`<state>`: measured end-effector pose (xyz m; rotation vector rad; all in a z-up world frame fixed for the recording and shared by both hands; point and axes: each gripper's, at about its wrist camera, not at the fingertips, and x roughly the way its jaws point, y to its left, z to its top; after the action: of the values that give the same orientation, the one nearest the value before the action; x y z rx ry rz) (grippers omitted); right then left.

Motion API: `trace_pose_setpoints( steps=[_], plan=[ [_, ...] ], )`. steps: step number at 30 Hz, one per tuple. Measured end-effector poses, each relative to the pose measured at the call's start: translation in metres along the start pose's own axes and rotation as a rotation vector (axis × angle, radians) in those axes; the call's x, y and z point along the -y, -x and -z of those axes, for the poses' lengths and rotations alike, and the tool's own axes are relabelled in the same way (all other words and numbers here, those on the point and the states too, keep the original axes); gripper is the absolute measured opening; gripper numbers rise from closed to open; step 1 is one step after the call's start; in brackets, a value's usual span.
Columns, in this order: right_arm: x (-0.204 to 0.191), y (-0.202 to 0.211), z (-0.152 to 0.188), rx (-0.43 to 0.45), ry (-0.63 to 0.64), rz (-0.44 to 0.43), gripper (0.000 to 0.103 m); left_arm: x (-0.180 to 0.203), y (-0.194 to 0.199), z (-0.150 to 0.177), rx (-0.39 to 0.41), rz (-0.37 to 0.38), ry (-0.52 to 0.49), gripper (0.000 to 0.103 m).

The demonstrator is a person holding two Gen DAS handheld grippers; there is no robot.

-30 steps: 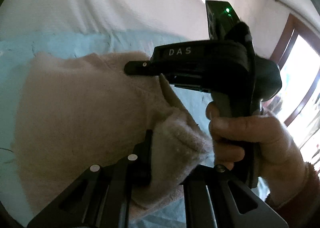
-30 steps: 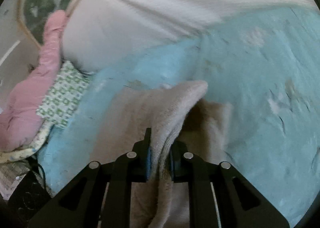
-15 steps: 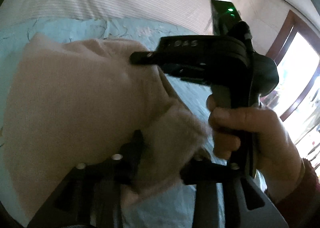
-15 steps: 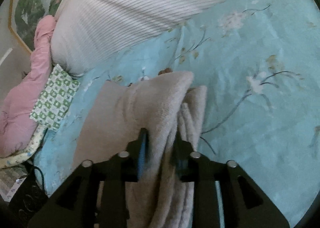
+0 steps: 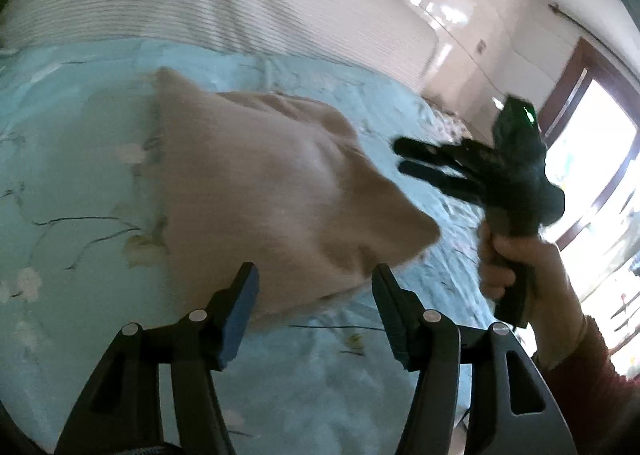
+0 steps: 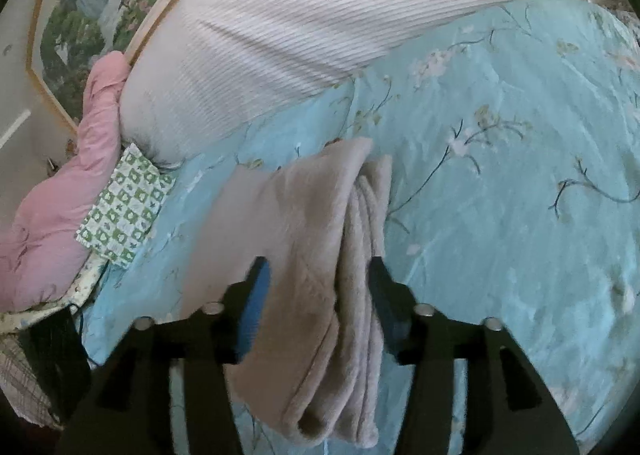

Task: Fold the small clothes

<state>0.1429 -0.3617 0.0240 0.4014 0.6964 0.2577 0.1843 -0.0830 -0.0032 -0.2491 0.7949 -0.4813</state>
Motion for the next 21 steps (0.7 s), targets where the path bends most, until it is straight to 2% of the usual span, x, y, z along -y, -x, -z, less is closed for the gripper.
trace_pose_setpoints(
  steps=[1,7,13,18,21],
  plan=[
    [0.000,-0.002,0.001,-0.005,0.001,0.001,0.063,-0.007,0.001,-0.003,0.004,-0.007,0.016,0.063],
    [0.006,-0.009,0.002,-0.015,-0.029,0.009,0.063,-0.045,0.006,-0.013,0.015,0.021,0.142,0.068],
    [0.011,-0.014,0.000,-0.033,-0.034,0.005,0.069,-0.066,-0.002,-0.014,-0.013,0.053,0.207,0.073],
    [0.019,-0.019,0.005,-0.047,-0.070,-0.020,0.070,-0.085,-0.016,-0.021,-0.033,0.106,0.264,0.080],
    [0.024,-0.023,0.007,-0.059,-0.090,-0.035,0.070,-0.098,-0.026,-0.029,-0.048,0.142,0.311,0.080]
  ],
)
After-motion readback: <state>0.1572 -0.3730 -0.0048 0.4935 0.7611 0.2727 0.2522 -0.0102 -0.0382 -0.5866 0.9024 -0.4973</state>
